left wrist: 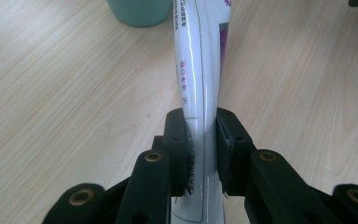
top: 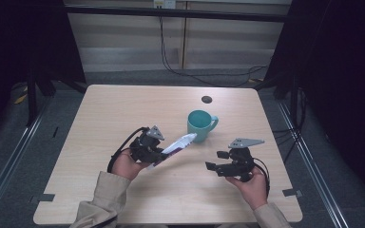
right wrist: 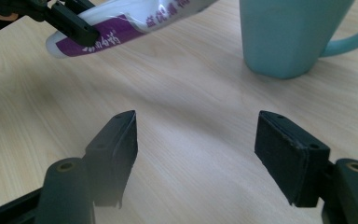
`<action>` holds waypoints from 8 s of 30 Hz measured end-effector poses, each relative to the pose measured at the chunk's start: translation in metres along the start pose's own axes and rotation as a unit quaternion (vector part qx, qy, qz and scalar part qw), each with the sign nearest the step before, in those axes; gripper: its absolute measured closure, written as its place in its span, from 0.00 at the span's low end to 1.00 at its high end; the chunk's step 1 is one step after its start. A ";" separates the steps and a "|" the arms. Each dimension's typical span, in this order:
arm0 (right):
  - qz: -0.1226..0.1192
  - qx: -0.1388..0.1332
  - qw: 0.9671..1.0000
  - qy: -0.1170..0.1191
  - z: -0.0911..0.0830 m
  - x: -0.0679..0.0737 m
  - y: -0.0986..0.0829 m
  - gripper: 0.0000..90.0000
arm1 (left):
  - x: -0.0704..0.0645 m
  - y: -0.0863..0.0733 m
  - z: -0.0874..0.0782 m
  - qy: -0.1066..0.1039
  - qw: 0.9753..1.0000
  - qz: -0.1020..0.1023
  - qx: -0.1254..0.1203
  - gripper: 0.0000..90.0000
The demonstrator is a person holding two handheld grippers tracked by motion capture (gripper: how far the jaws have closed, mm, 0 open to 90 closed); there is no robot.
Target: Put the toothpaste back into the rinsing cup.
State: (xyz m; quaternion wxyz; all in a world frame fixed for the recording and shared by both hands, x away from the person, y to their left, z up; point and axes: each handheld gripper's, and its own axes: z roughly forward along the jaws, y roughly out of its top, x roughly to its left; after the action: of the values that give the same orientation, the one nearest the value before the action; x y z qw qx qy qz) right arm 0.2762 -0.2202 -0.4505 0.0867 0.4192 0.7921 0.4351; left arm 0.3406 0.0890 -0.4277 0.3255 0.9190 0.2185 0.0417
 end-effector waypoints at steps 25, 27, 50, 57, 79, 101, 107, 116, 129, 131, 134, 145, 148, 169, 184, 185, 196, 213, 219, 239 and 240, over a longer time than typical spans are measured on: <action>0.035 -0.023 0.999 0.018 0.011 0.008 0.029 0.41 | -0.028 0.023 0.014 -0.031 0.998 0.007 -0.050 0.85; 0.043 -0.028 0.998 0.024 0.011 0.007 0.031 0.42 | -0.029 0.024 0.015 -0.031 0.998 0.008 -0.048 0.85; 0.118 -0.088 0.986 0.073 0.006 0.003 0.045 0.75 | -0.041 0.024 0.022 -0.037 0.996 0.004 -0.085 0.82; 0.121 -0.104 0.984 0.080 0.001 0.007 0.052 0.85 | -0.046 0.026 0.029 -0.061 0.994 -0.004 -0.095 0.77; 0.051 -0.118 0.991 0.029 -0.023 -0.001 0.070 0.87 | -0.033 -0.015 0.031 -0.017 0.996 -0.011 -0.082 0.26; 0.025 -0.134 0.991 0.011 -0.036 -0.007 0.094 0.87 | -0.027 -0.062 0.038 0.003 0.998 -0.028 -0.060 0.21; 0.022 -0.147 0.989 0.010 -0.040 -0.009 0.101 0.87 | -0.025 -0.069 0.039 0.011 0.998 -0.023 -0.056 0.20; 0.016 -0.171 0.985 0.001 -0.045 -0.009 0.110 0.87 | -0.024 -0.076 0.039 0.012 0.998 -0.022 -0.058 0.19; 0.010 -0.196 0.980 -0.014 -0.053 -0.012 0.129 0.87 | -0.025 -0.083 0.040 0.024 0.997 0.001 -0.077 0.18; 0.010 -0.196 0.980 -0.019 -0.053 -0.014 0.133 0.87 | -0.025 -0.083 0.040 0.022 0.997 0.002 -0.080 0.18; 0.008 -0.199 0.980 -0.022 -0.053 -0.015 0.137 0.87 | -0.025 -0.084 0.040 0.021 0.997 0.003 -0.079 0.18; 0.007 -0.207 0.978 -0.041 -0.048 -0.018 0.152 0.87 | -0.025 -0.084 0.040 0.019 0.997 0.003 -0.080 0.18; 0.008 -0.209 0.977 -0.049 -0.046 -0.021 0.154 0.87 | -0.024 -0.084 0.040 0.019 0.997 0.005 -0.078 0.18; 0.001 -0.196 0.977 -0.082 -0.029 -0.032 0.162 0.87 | -0.024 -0.084 0.040 0.019 0.997 0.005 -0.078 0.18; 0.009 -0.174 0.980 -0.097 -0.001 -0.040 0.144 0.87 | -0.024 -0.084 0.040 0.020 0.997 0.005 -0.079 0.18; 0.009 -0.174 0.980 -0.098 0.001 -0.040 0.143 0.87 | -0.024 -0.084 0.040 0.019 0.997 0.005 -0.079 0.18; 0.014 -0.165 0.980 -0.107 0.018 -0.042 0.130 0.87 | -0.025 -0.084 0.040 0.019 0.997 0.002 -0.080 0.18; 0.018 -0.149 0.982 -0.113 0.042 -0.042 0.107 0.87 | -0.024 -0.084 0.039 0.019 0.997 0.008 -0.074 0.18; 0.020 -0.151 0.982 -0.112 0.045 -0.043 0.101 0.86 | -0.024 -0.084 0.039 0.019 0.997 0.008 -0.074 0.18; 0.037 -0.160 0.981 -0.108 0.025 -0.057 0.086 0.81 | -0.024 -0.084 0.039 0.019 0.997 0.006 -0.075 0.18; 0.038 -0.160 0.980 -0.109 0.024 -0.057 0.085 0.80 | -0.024 -0.084 0.039 0.019 0.997 0.006 -0.075 0.18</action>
State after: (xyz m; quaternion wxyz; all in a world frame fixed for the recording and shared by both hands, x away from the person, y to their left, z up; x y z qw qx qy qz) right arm 0.3750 -0.2247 -0.4135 0.2216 0.4743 0.6818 0.5110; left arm 0.2960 0.1140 -0.5084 0.3890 0.8925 0.2151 0.0771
